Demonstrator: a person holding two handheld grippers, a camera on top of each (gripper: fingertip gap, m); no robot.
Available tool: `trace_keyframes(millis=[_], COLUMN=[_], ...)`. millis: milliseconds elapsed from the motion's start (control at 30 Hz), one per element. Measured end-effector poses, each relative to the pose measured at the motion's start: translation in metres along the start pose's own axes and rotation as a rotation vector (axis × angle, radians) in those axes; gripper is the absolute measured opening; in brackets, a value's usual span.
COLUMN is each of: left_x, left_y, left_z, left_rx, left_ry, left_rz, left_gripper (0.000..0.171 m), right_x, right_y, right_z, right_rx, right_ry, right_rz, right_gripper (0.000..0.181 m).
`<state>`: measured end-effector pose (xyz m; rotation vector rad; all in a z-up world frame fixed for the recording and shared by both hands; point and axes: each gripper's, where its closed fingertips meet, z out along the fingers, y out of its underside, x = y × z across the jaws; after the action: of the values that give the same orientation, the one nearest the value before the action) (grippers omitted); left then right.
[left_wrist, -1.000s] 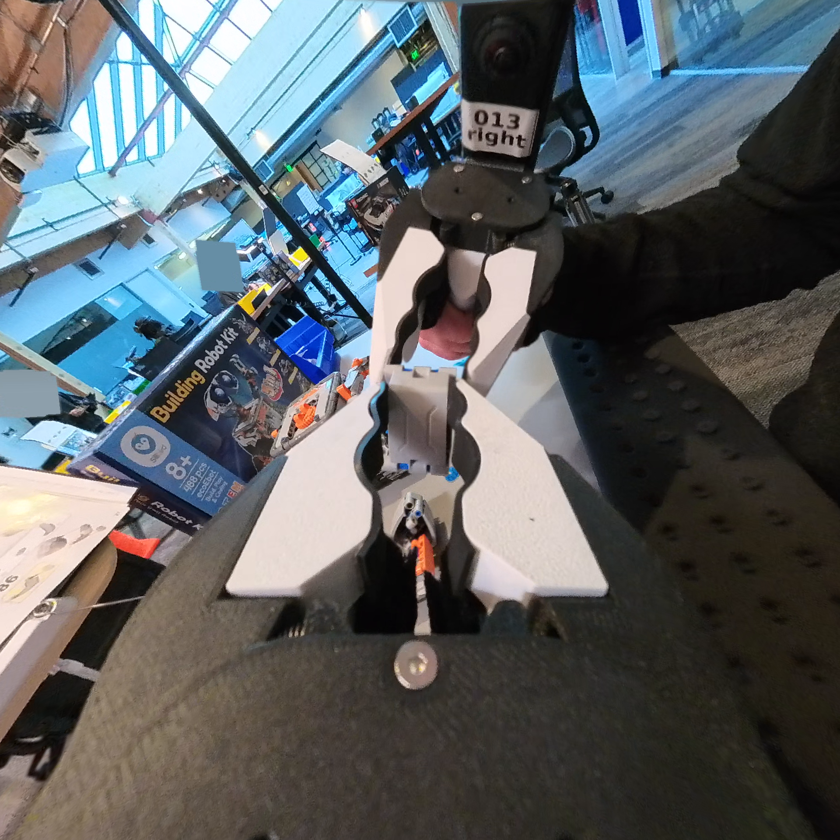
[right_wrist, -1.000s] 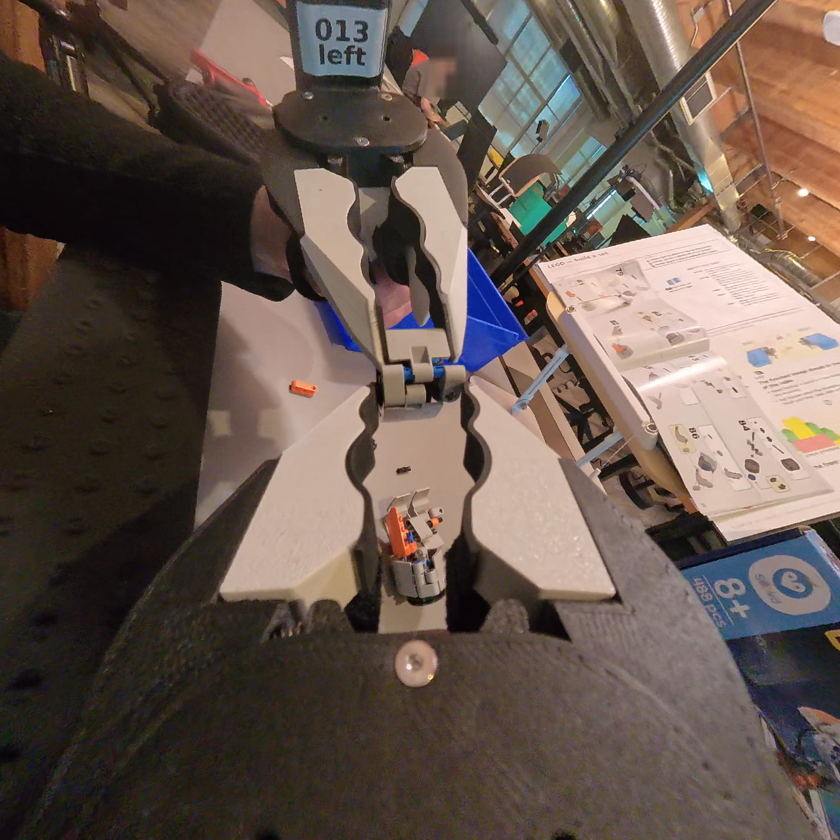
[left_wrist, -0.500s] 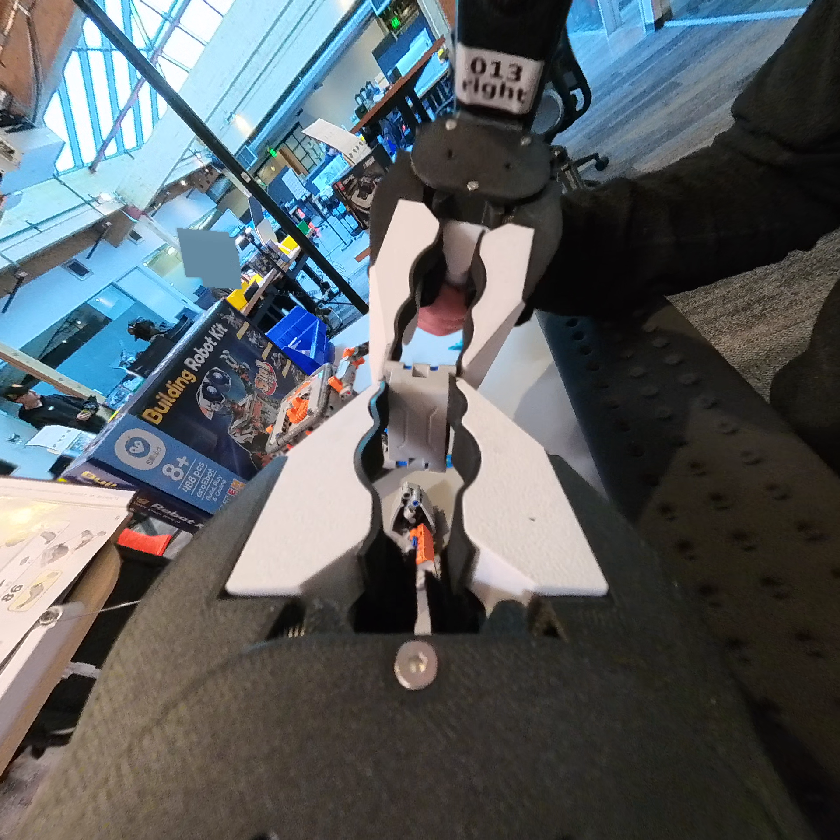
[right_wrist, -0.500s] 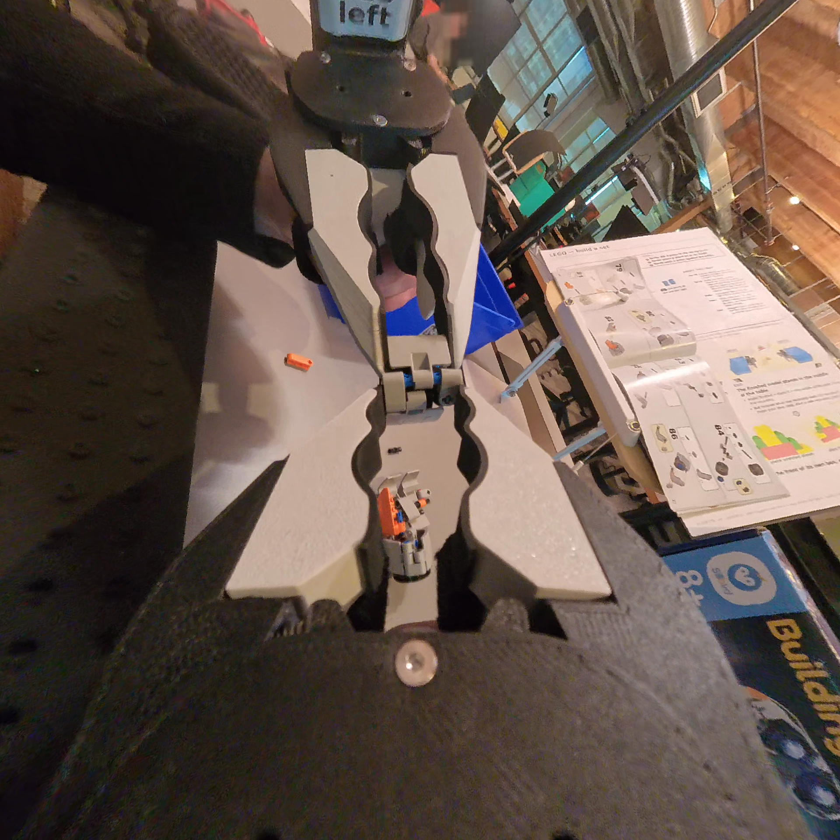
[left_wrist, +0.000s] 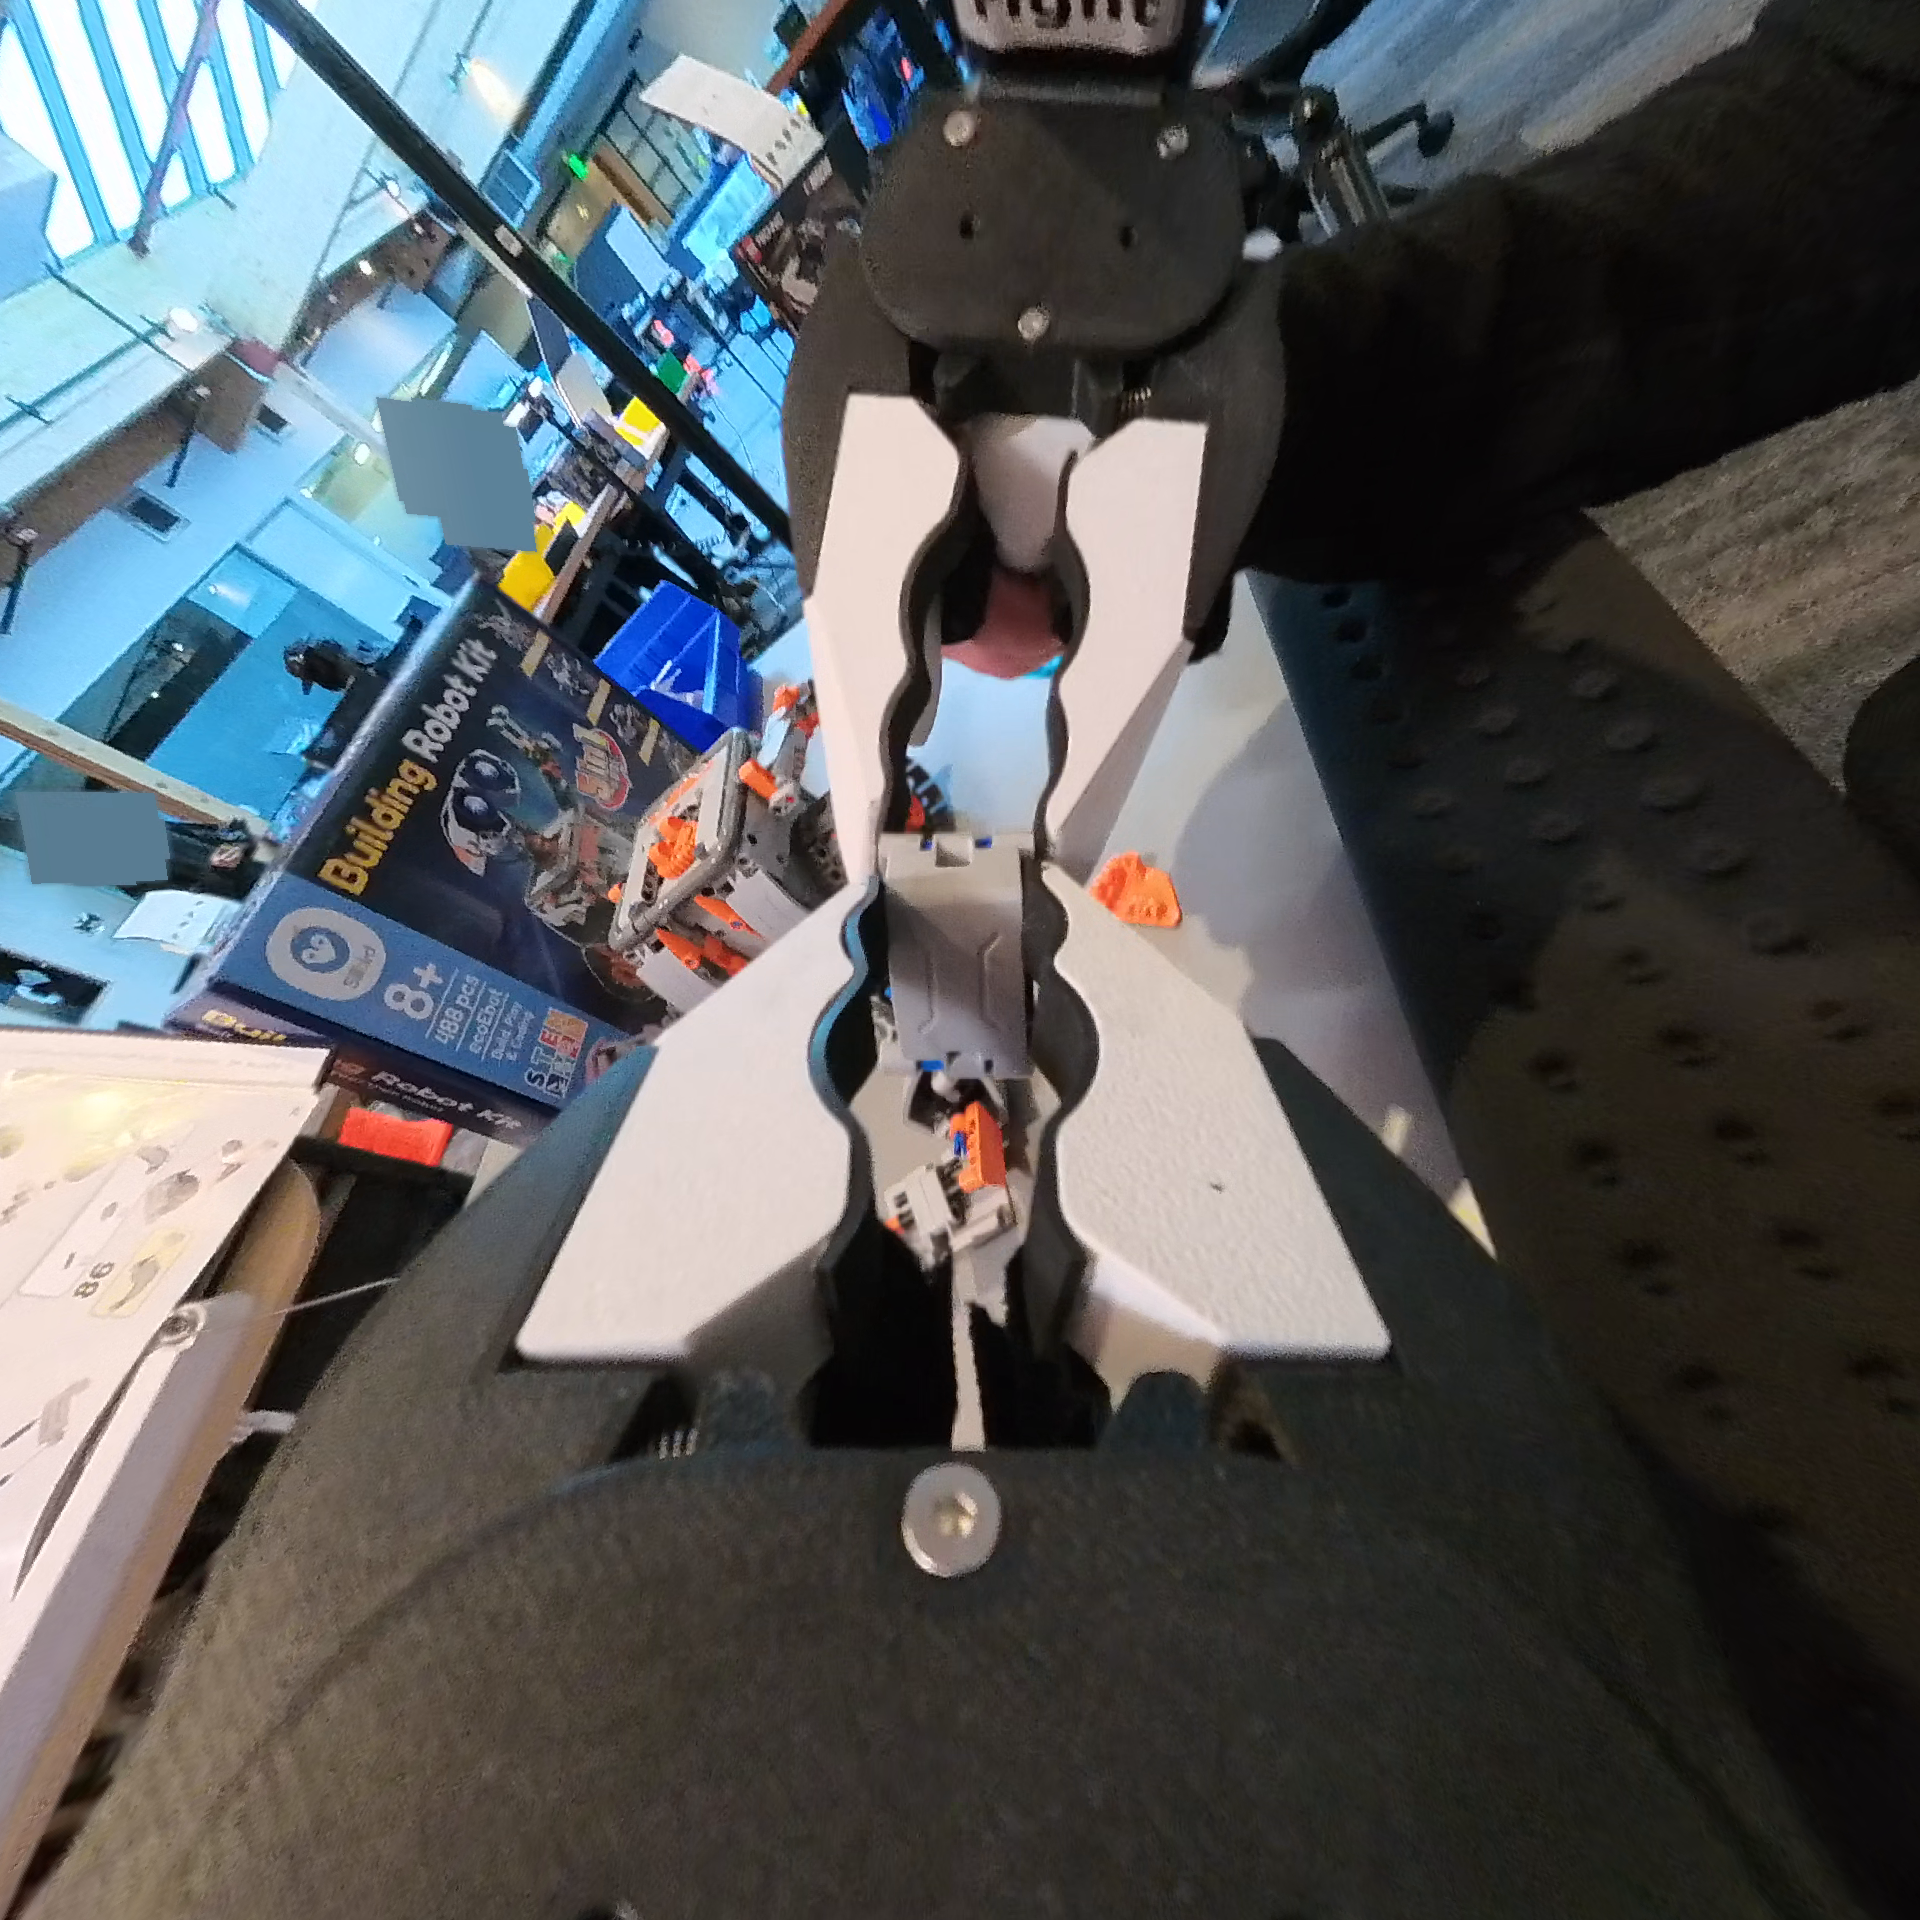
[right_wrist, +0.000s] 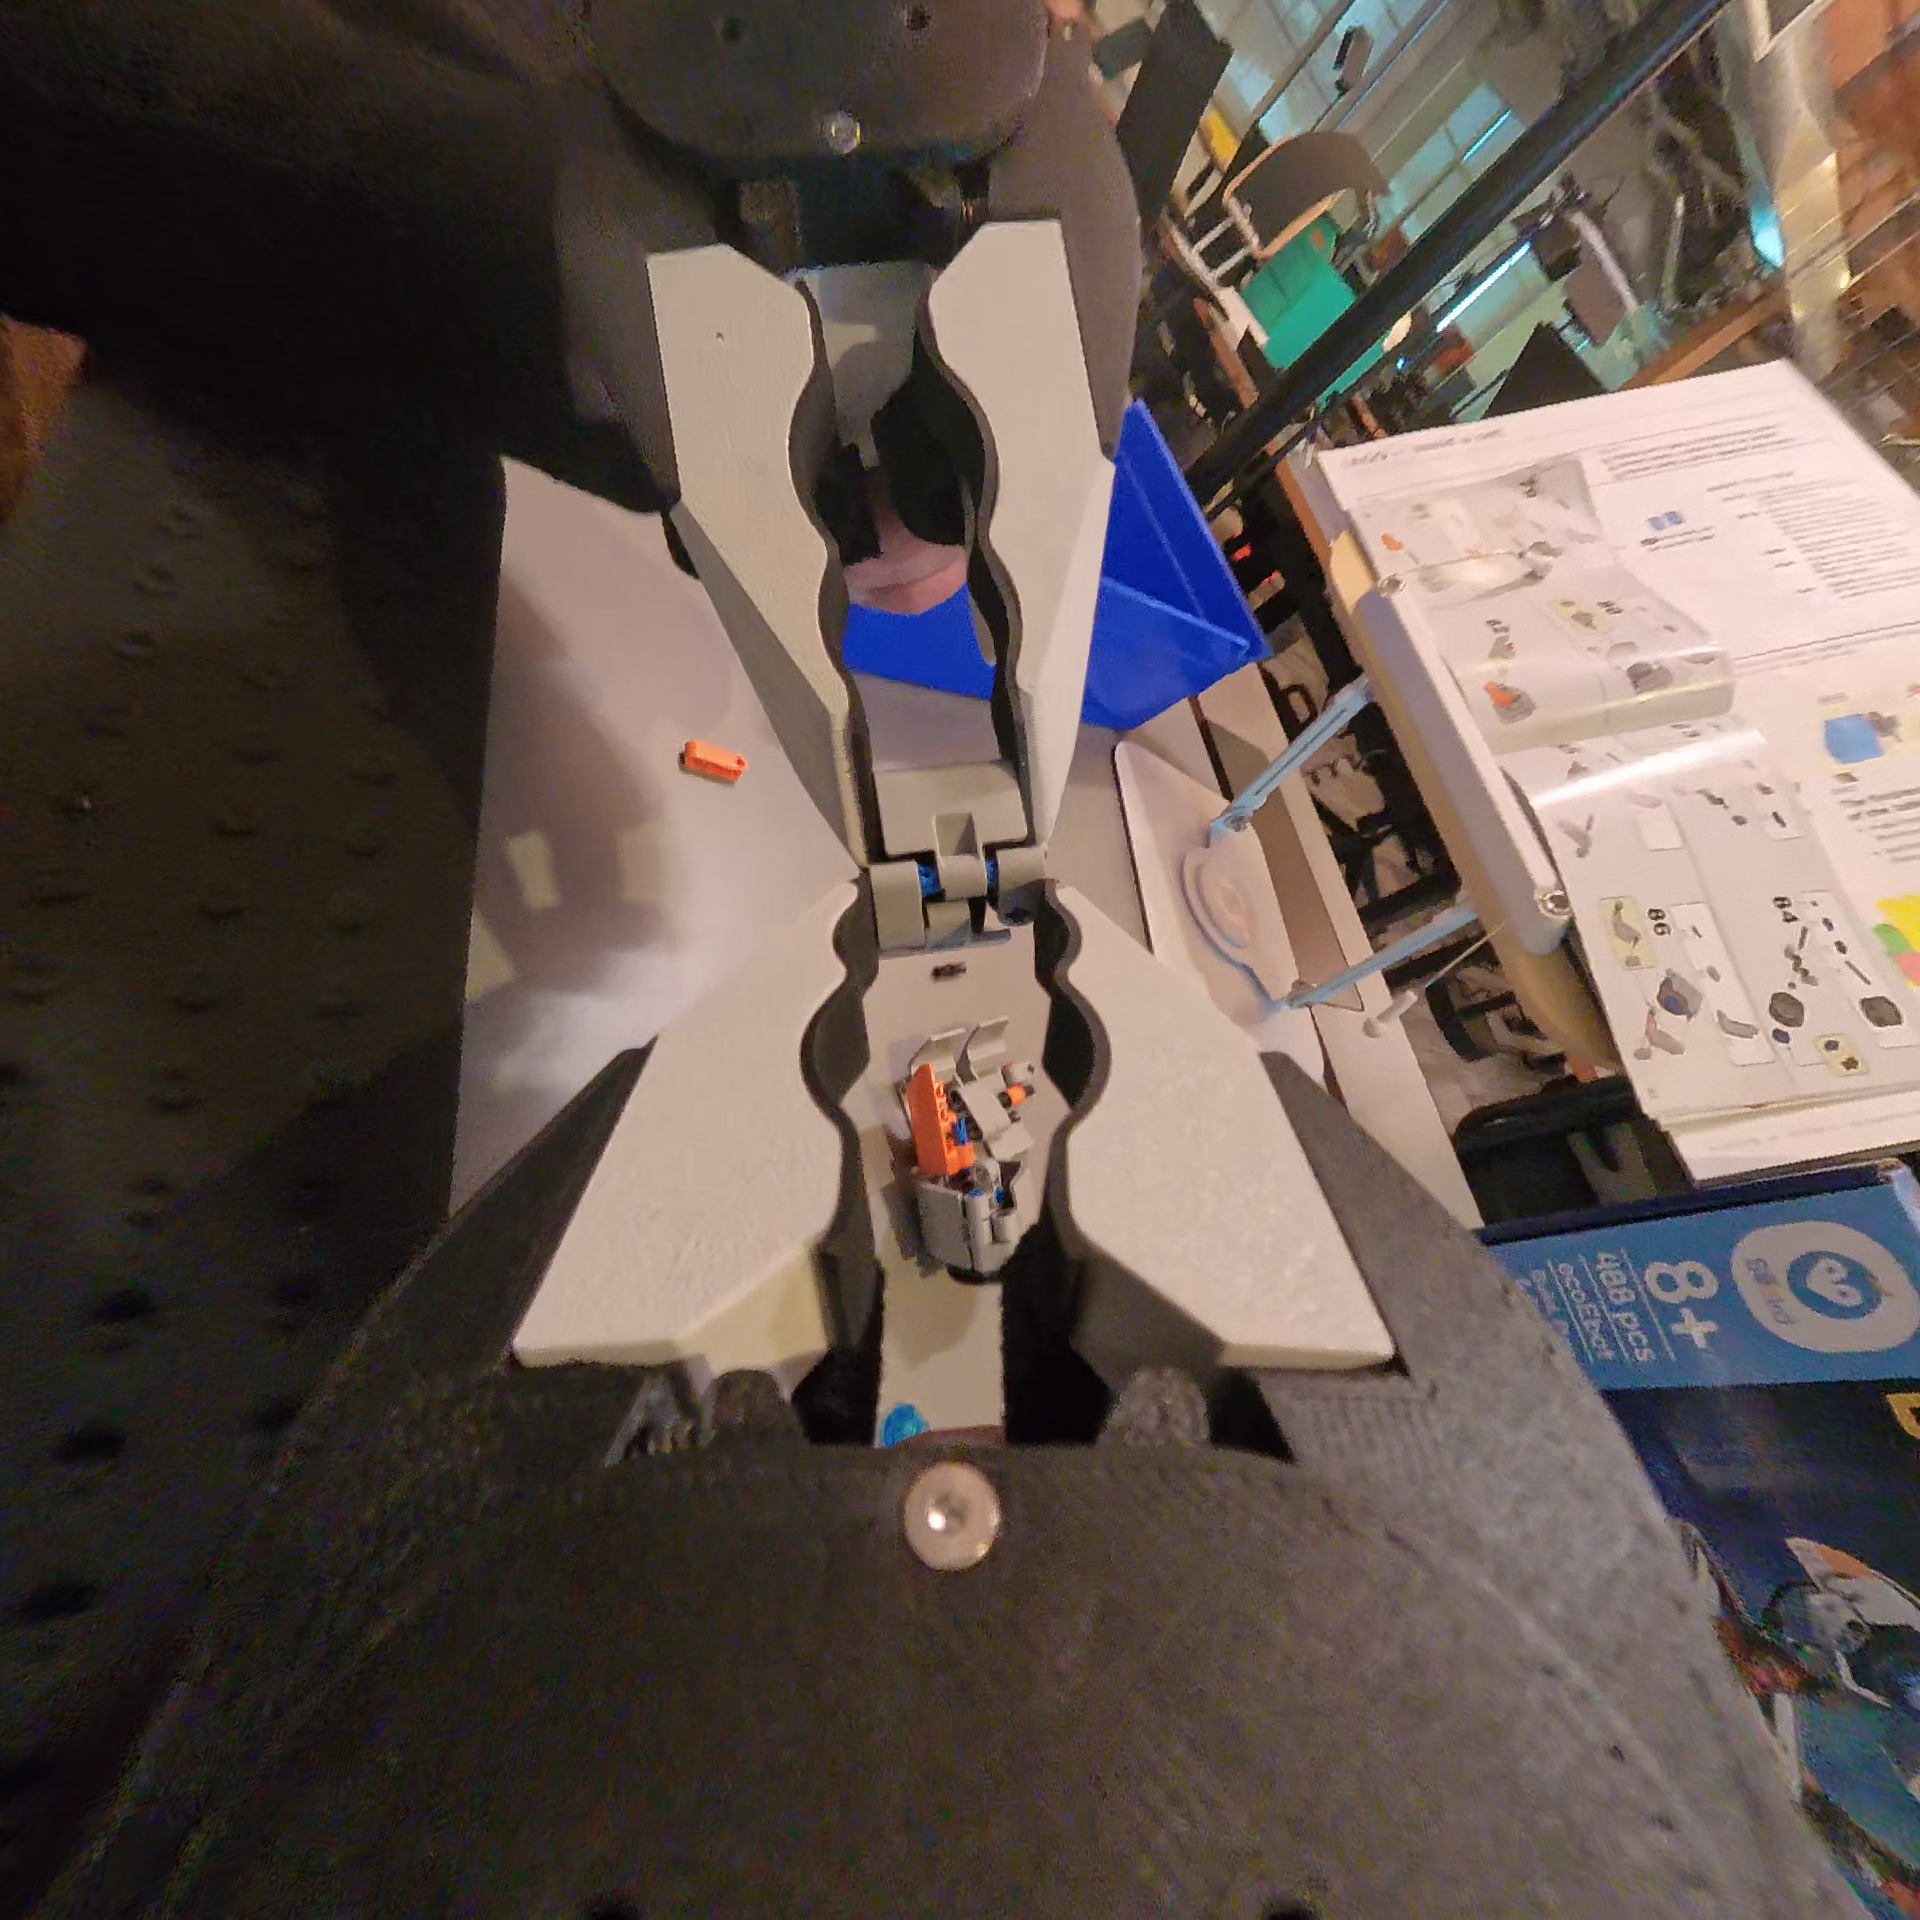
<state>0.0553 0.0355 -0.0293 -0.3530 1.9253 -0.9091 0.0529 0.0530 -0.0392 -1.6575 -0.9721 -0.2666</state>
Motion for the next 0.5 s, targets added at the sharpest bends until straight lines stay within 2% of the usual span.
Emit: trace_keyframes(millis=[233, 367, 433, 500], left_x=[0.013, 0.018, 0.026, 0.030], left_y=[0.013, 0.019, 0.029, 0.035], left_z=[0.009, 0.011, 0.015, 0.014], left_rx=[-0.081, -0.094, -0.152, -0.158], left_ry=[0.018, -0.014, -0.044, -0.047], left_rz=[-0.006, -0.025, 0.021, 0.008], left_gripper=[0.022, 0.022, 0.022, 0.022], right_x=[-0.010, -0.016, -0.023, -0.030], right_y=[0.016, 0.023, 0.034, 0.036], right_z=[0.006, 0.011, 0.017, 0.021], right_rx=[-0.085, -0.113, -0.153, -0.165], right_ry=[-0.045, -0.095, -0.147, -0.174], right_rz=[-0.038, -0.020, -0.002, 0.011], right_gripper=[0.024, 0.024, 0.024, 0.024])
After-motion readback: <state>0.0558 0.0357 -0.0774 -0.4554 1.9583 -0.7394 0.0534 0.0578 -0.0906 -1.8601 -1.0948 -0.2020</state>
